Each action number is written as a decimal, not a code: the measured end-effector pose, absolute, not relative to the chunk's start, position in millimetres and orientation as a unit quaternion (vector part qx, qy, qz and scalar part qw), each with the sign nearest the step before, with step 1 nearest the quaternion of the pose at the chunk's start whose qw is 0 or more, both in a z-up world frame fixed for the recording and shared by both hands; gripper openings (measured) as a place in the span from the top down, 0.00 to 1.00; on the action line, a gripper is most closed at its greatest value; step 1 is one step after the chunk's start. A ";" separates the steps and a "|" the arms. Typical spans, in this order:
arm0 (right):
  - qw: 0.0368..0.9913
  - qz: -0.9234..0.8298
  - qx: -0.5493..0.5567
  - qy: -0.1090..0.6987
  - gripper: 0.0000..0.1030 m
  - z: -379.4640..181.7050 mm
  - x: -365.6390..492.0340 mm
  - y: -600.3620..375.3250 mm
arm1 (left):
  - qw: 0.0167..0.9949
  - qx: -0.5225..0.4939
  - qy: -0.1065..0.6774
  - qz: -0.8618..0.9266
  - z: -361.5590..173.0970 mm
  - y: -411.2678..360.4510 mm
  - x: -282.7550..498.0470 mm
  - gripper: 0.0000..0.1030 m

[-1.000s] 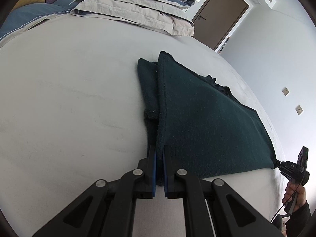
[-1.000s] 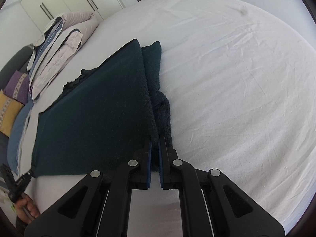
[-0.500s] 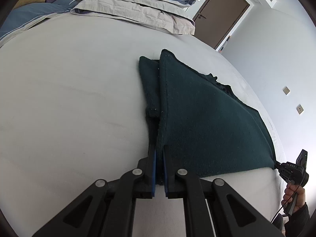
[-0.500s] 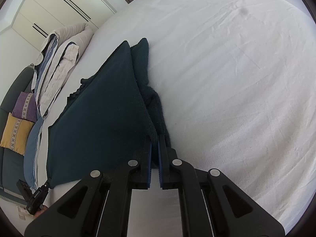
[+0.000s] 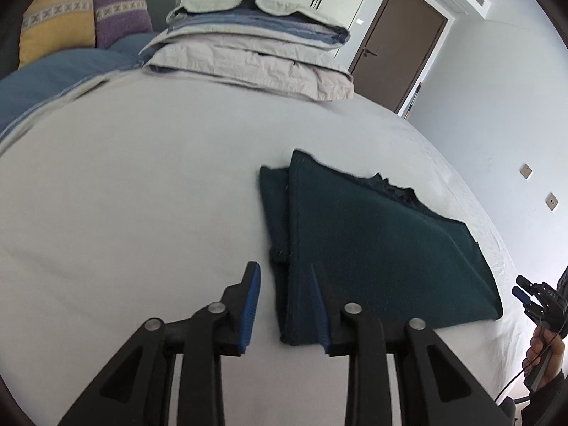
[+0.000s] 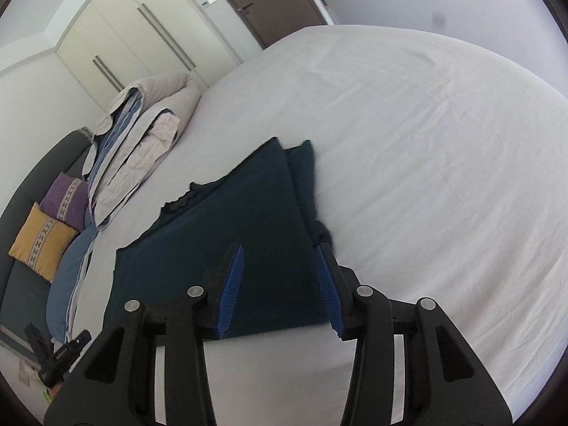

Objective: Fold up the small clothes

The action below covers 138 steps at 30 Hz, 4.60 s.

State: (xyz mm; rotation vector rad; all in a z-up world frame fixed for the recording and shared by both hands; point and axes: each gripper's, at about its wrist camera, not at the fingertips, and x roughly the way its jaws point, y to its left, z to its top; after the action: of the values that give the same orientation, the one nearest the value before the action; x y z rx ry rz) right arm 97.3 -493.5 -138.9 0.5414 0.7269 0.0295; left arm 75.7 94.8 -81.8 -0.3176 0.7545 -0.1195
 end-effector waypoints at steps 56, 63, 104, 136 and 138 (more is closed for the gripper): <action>0.823 0.149 0.366 0.408 0.84 -228.6 167.6 -367.8 | 0.916 -0.048 0.389 -0.088 -149.5 5.8 230.7 0.34; 0.843 0.058 0.396 0.360 0.85 -221.4 137.6 -455.1 | 0.916 -0.046 0.388 -0.087 -149.2 6.8 230.5 0.34; 0.839 0.075 0.416 0.342 0.22 -207.9 123.8 -435.3 | 0.892 -0.023 0.440 -0.096 -147.3 -13.9 124.1 0.48; 0.861 0.160 0.330 0.353 0.20 -144.2 144.9 -365.7 | 0.841 -0.290 0.450 -0.082 -147.8 123.7 133.2 0.36; 0.860 0.168 0.323 0.358 0.20 -142.6 151.0 -358.0 | 0.830 -0.313 0.452 -0.095 -151.2 128.5 141.1 0.33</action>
State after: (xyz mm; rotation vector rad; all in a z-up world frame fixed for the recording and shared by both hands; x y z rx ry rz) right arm 151.0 -358.0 -142.6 0.6786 0.7513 0.3522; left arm 141.1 128.5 -151.2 -0.6637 0.9597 -0.2012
